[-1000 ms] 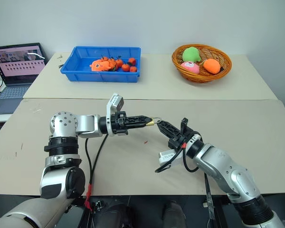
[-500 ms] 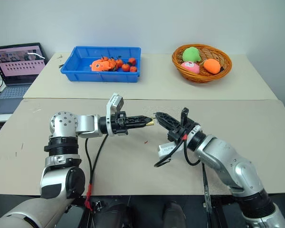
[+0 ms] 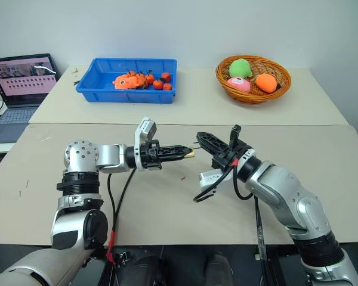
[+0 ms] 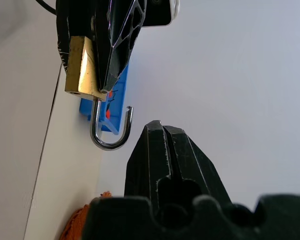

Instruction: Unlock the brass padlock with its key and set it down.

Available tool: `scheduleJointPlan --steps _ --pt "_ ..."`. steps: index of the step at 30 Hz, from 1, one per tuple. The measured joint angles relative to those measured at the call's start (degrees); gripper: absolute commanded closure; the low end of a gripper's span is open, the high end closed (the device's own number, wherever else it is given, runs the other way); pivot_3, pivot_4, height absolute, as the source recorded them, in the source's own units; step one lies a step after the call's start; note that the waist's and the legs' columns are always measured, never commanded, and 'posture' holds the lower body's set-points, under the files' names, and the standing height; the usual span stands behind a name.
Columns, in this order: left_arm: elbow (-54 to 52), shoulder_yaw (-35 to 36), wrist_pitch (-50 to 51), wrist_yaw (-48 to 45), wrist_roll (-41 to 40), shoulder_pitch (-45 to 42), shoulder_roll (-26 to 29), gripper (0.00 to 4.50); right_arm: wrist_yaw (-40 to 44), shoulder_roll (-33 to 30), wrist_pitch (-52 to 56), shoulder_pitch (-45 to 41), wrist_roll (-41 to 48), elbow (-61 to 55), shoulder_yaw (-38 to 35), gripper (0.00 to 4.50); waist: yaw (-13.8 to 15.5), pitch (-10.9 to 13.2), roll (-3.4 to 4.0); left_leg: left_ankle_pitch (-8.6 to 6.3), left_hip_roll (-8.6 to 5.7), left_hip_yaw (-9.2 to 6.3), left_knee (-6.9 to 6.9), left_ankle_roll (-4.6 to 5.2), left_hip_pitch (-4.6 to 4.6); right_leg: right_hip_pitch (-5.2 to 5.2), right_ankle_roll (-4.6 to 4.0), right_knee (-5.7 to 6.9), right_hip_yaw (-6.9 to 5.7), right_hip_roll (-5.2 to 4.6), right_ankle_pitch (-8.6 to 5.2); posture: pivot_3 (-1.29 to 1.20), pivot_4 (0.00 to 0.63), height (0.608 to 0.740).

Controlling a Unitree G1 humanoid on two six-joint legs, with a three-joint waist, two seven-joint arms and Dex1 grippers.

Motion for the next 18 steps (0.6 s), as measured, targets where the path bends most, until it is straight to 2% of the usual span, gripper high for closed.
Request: scheduleJointPlan --steps 7,14,18 --pt "0.00 0.12 -0.01 0.03 0.00 0.00 0.02 4.47 -0.03 0.20 0.40 -0.65 -0.50 1.54 0.02 4.46 0.01 0.00 0.00 0.00 0.00 0.00 0.00 0.00 0.00 0.00 0.00 0.00 0.00 0.00 0.00 0.00 0.150 0.692" --pt "0.00 0.12 -0.18 0.00 0.02 -0.01 0.09 4.47 1.76 -4.31 0.27 0.61 4.75 0.38 -4.18 4.46 0.06 0.01 -0.02 0.00 0.00 0.00 -0.04 0.00 0.00 0.00 0.00 -0.03 -0.01 0.00 0.00 0.00 0.150 0.692" --pt "0.00 -0.01 -0.19 0.00 0.04 -0.01 -0.09 4.47 3.52 -3.93 -0.41 2.75 6.76 -2.75 -3.38 4.46 -0.11 0.01 -0.02 0.00 0.00 0.00 -0.04 0.00 0.01 0.00 0.00 -0.03 0.00 0.00 0.00 0.00 0.150 0.692"
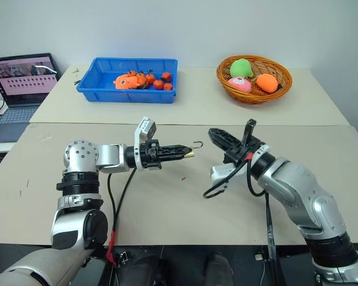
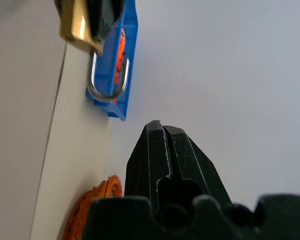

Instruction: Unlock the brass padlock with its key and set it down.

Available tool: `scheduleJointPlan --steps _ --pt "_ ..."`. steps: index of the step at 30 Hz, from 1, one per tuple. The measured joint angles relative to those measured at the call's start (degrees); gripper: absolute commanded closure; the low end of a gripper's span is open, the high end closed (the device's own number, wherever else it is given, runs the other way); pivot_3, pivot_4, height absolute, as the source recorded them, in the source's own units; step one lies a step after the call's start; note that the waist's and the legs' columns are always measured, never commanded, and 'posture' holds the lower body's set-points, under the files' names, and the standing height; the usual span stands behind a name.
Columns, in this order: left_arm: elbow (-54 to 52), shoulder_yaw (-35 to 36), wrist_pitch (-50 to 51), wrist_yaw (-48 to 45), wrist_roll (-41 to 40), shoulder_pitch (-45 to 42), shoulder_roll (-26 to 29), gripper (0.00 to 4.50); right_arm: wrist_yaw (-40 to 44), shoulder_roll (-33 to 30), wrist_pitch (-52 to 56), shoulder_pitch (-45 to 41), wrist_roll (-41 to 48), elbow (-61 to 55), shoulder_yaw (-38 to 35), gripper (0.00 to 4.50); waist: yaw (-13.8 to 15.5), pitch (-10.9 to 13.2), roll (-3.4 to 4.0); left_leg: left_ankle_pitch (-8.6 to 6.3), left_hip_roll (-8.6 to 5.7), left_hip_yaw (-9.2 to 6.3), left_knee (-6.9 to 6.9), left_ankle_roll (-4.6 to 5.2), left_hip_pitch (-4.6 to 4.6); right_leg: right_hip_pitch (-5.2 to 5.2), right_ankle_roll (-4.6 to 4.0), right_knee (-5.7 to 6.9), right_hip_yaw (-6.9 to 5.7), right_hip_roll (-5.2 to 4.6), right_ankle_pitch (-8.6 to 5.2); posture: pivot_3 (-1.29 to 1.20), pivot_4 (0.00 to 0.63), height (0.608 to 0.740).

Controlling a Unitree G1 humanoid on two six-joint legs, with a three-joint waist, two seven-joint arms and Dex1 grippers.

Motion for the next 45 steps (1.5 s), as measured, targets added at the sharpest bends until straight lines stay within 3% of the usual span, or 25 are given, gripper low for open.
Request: scheduleJointPlan --steps 8,39,45 --pt "-0.01 -0.05 0.03 -0.01 0.00 0.00 0.17 4.47 1.36 2.70 -0.05 0.16 0.40 -1.59 2.82 4.46 0.12 0.00 -0.01 0.00 0.01 -0.01 0.04 0.00 0.01 0.01 0.00 0.03 0.00 0.00 0.00 0.00 0.150 0.692" --pt "-2.19 0.91 0.54 0.53 0.05 0.17 0.50 4.47 -3.43 5.39 -1.42 -5.58 -3.02 10.16 5.49 4.46 0.11 0.01 -0.01 0.00 0.00 -0.01 0.02 0.00 -0.01 0.01 -0.01 0.01 -0.01 0.00 0.00 0.00 0.150 0.692" --pt "-7.49 -7.98 -4.01 -4.52 1.67 6.07 6.43 4.47 -2.94 3.39 0.18 -7.84 -0.70 10.12 2.19 4.46 -0.18 0.01 -0.01 0.00 0.02 0.01 -0.01 -0.01 0.04 0.01 -0.03 0.02 0.01 0.00 0.01 0.00 0.150 0.692"
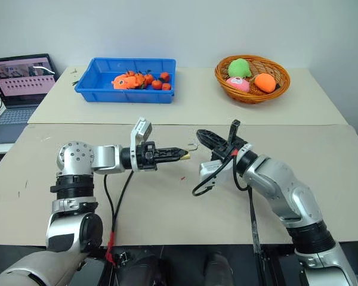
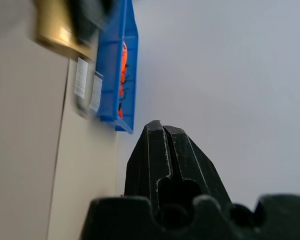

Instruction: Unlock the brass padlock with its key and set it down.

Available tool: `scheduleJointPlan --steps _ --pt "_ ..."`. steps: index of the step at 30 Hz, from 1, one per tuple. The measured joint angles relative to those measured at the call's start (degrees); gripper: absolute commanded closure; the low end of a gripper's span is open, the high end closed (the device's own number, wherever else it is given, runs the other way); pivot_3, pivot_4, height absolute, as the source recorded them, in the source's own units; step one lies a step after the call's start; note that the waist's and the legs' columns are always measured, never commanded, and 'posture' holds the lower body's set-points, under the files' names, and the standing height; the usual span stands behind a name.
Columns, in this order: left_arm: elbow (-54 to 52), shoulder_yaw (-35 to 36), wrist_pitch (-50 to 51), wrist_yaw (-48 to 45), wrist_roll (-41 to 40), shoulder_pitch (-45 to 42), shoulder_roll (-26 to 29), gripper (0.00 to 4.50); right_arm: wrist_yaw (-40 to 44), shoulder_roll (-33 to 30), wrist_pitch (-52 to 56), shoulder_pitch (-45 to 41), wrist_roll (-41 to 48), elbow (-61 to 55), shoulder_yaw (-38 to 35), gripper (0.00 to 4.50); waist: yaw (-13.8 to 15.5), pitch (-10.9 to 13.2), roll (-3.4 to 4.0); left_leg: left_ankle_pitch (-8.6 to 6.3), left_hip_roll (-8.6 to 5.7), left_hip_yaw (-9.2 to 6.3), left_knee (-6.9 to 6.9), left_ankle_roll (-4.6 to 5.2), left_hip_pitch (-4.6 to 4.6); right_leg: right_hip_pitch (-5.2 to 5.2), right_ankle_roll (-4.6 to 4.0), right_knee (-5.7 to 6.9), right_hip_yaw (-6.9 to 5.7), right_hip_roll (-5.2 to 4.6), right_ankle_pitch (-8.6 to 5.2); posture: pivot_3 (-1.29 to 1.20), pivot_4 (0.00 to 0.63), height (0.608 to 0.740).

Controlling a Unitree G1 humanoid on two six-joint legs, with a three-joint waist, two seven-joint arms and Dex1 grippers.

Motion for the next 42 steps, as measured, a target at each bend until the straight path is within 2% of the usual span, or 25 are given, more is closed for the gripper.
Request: scheduleJointPlan --steps 3,8,11,17,26,28,29,30,32,37,39,42 --pt "-2.31 -6.51 -4.53 -5.18 2.14 3.40 4.85 4.47 0.28 -1.57 0.96 -0.06 0.73 -0.15 -2.16 4.46 0.14 0.00 0.00 0.00 0.00 0.01 0.00 0.00 -0.02 -0.01 -0.01 0.00 0.00 0.00 0.00 0.00 0.150 0.692" --pt "-2.27 -14.19 -15.31 -12.34 8.18 5.02 9.18 4.47 0.38 -1.67 5.24 2.96 1.07 -1.45 -5.85 4.46 0.46 0.00 0.00 0.00 -0.01 0.01 0.03 0.00 -0.06 -0.01 -0.01 -0.02 -0.02 -0.01 0.00 0.00 0.150 0.692" --pt "-1.62 -17.93 -20.33 -14.88 11.23 6.41 9.26 4.47 -0.01 -0.78 8.40 4.66 0.76 -1.71 -7.00 4.46 0.42 0.00 0.00 0.00 0.00 0.02 0.03 0.01 -0.08 -0.03 -0.01 -0.02 -0.03 0.00 0.00 0.00 0.150 0.692" --pt "-0.93 -23.51 -24.07 -18.41 14.49 6.32 7.52 4.47 -0.63 2.31 14.64 8.33 -0.88 -5.95 -8.31 4.46 0.38 0.00 0.00 0.00 -0.01 0.03 0.05 0.01 -0.11 -0.06 0.00 0.00 -0.02 -0.01 -0.01 0.00 0.150 0.692" --pt "6.11 -29.63 -28.91 -20.44 22.24 1.63 6.02 4.47 -0.31 3.91 20.62 11.98 -2.36 -12.09 -9.00 4.46 0.36 0.00 0.00 0.00 -0.01 0.03 0.04 0.02 -0.11 -0.07 0.01 0.01 -0.01 0.00 -0.02 0.00 0.150 0.692" --pt "7.01 -30.10 -29.59 -20.58 23.53 0.85 5.45 3.40 -0.26 4.12 21.27 12.42 -2.41 -13.13 -9.05 4.50 0.41 0.00 0.00 0.00 -0.01 0.02 0.07 0.02 -0.09 -0.05 0.06 0.02 -0.01 0.00 -0.05 0.00 0.150 0.692" --pt "7.34 -30.31 -29.94 -20.71 23.71 0.74 5.36 3.24 -0.25 4.14 21.40 12.61 -2.41 -13.50 -9.05 4.50 0.42 0.00 0.00 0.00 -0.01 0.02 0.08 0.02 -0.09 -0.05 0.13 0.03 -0.01 0.00 -0.09 0.00 0.150 0.692" --pt "7.33 -30.50 -30.18 -21.51 23.73 0.58 5.20 2.81 -0.25 4.20 21.89 13.24 -2.43 -14.11 -9.08 4.50 0.45 -0.01 0.00 0.00 0.01 0.01 0.09 0.02 -0.06 -0.01 0.40 0.04 -0.01 0.00 -0.25 0.00 0.150 0.692" --pt "7.29 -30.52 -30.20 -22.22 23.72 0.44 5.02 2.25 -0.24 4.32 22.53 13.39 -2.43 -14.18 -9.09 4.50 0.53 -0.02 0.00 0.00 0.03 0.00 0.15 0.03 -0.05 0.06 0.42 0.05 -0.01 0.00 -0.26 0.00 0.150 0.692" --pt "7.26 -30.50 -30.56 -22.51 23.73 0.24 4.39 0.54 -0.26 4.32 22.97 13.39 -2.43 -14.24 -9.08 4.50 0.65 -0.02 0.00 0.01 0.04 -0.18 0.48 0.11 0.15 0.51 0.44 0.07 -0.01 0.01 -0.27 0.00 0.150 0.692" --pt "7.45 -30.23 -31.61 -22.42 23.77 0.25 4.28 0.06 -0.32 4.31 22.97 13.35 -2.41 -14.24 -9.06 4.50 0.61 -0.01 0.00 -0.07 0.04 -0.26 0.49 0.25 0.25 0.65 0.44 0.06 0.08 0.01 -0.24 0.00 0.150 0.692" --pt "7.65 -28.99 -32.86 -21.54 24.27 0.22 4.69 0.06 -0.35 4.30 22.96 13.33 -2.37 -14.21 -9.04 4.50 0.43 -0.02 0.00 -0.05 0.03 -0.29 0.52 0.30 0.24 0.63 0.40 0.07 0.18 0.02 -0.06 0.00 0.150 0.692"
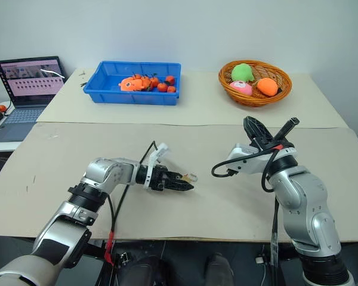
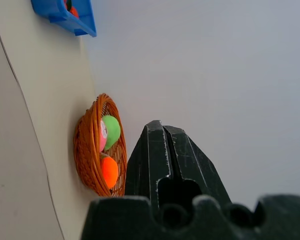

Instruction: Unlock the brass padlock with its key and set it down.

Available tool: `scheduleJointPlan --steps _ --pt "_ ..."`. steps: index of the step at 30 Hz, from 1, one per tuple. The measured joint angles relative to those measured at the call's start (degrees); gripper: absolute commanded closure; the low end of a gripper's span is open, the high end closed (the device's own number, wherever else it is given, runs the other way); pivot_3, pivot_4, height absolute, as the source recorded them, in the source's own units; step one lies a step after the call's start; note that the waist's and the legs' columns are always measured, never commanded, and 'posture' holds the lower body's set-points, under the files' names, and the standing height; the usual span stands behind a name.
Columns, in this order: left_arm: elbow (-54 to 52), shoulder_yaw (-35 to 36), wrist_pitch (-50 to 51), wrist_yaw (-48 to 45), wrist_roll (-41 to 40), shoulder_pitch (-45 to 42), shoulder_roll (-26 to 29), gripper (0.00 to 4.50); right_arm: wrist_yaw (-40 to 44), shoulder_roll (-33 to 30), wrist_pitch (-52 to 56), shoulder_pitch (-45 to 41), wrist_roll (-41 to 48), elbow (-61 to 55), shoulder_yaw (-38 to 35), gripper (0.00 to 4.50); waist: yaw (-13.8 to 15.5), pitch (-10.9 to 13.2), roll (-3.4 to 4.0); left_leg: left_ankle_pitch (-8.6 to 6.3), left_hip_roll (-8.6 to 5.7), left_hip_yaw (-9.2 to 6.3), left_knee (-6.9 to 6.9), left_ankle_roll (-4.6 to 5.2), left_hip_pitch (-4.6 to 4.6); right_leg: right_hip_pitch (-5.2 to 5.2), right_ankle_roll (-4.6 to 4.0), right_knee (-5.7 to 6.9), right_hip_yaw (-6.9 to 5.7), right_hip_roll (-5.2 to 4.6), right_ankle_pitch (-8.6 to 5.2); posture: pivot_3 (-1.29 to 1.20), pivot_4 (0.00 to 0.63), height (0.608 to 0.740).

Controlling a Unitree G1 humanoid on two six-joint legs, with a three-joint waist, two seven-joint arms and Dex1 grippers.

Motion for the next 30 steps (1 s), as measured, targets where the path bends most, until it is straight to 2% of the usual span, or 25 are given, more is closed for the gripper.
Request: scheduleJointPlan --steps 6,8,11,15,17,19,23,30 --pt "0.40 2.06 -4.05 2.31 2.66 -0.07 2.46 0.06 -0.02 -0.01 -0.03 -1.10 0.20 0.79 0.16 4.50 -0.32 0.00 0.00 0.06 0.05 0.03 -0.04 -0.04 -0.18 -0.26 -0.12 0.03 0.10 0.14 0.05 0.00 0.150 0.692" --pt "-0.23 2.51 -8.92 3.37 5.07 1.07 3.81 0.06 -0.14 -0.02 -0.17 -1.95 0.24 1.12 0.41 4.50 -0.26 0.00 0.00 0.06 0.03 0.04 -0.05 -0.04 -0.32 -0.41 -0.51 0.02 0.11 0.14 0.28 0.00 0.150 0.692" --pt "-2.27 3.51 -14.59 4.11 6.50 4.10 3.93 0.06 -0.21 0.00 -0.46 -2.28 0.49 2.01 0.85 4.50 -0.02 0.00 0.00 0.06 0.01 0.08 -0.02 -0.03 -0.57 -0.62 -0.51 0.01 0.12 0.13 0.26 0.00 0.150 0.692" --pt "-4.39 4.29 -27.17 4.75 9.70 9.15 3.63 0.06 -0.27 0.49 -0.41 -2.77 1.54 3.13 0.92 4.50 0.02 0.00 0.00 0.07 0.00 0.12 -0.03 -0.04 -0.80 -0.82 -0.50 -0.04 0.10 0.14 0.24 0.00 0.150 0.692" --pt "-4.43 5.93 -34.67 6.12 10.97 11.28 2.56 0.06 -0.25 2.10 0.60 -2.80 3.62 3.52 0.68 4.50 0.05 0.00 0.00 0.07 -0.01 0.11 -0.04 -0.04 -0.88 -0.85 -0.50 -0.07 0.03 0.15 0.24 0.00 0.150 0.692" --pt "-4.42 7.60 -37.78 7.52 11.15 11.45 1.29 0.06 -0.12 2.76 1.65 -2.80 4.97 4.02 0.62 4.50 0.23 0.01 0.00 0.07 -0.04 0.09 -0.04 -0.04 -0.93 -0.85 -0.49 -0.11 -0.05 0.13 0.24 0.00 0.150 0.692" --pt "-0.91 14.55 -48.80 19.45 13.94 10.17 -1.72 0.06 0.24 8.87 10.47 -2.25 13.61 4.13 -5.78 4.50 0.71 0.01 -0.01 0.06 -0.06 0.02 -0.05 -0.01 -0.93 -0.79 -0.49 -0.16 -0.10 0.13 0.25 0.00 0.150 0.692" --pt "4.91 21.91 -53.31 35.63 16.95 9.69 -4.72 0.06 -0.24 15.46 25.96 -1.34 25.43 4.08 -17.78 4.50 0.89 0.01 -0.01 0.00 -0.10 0.03 -0.13 0.09 -0.94 -0.81 -0.47 -0.16 -0.10 0.12 0.26 0.00 0.150 0.692"
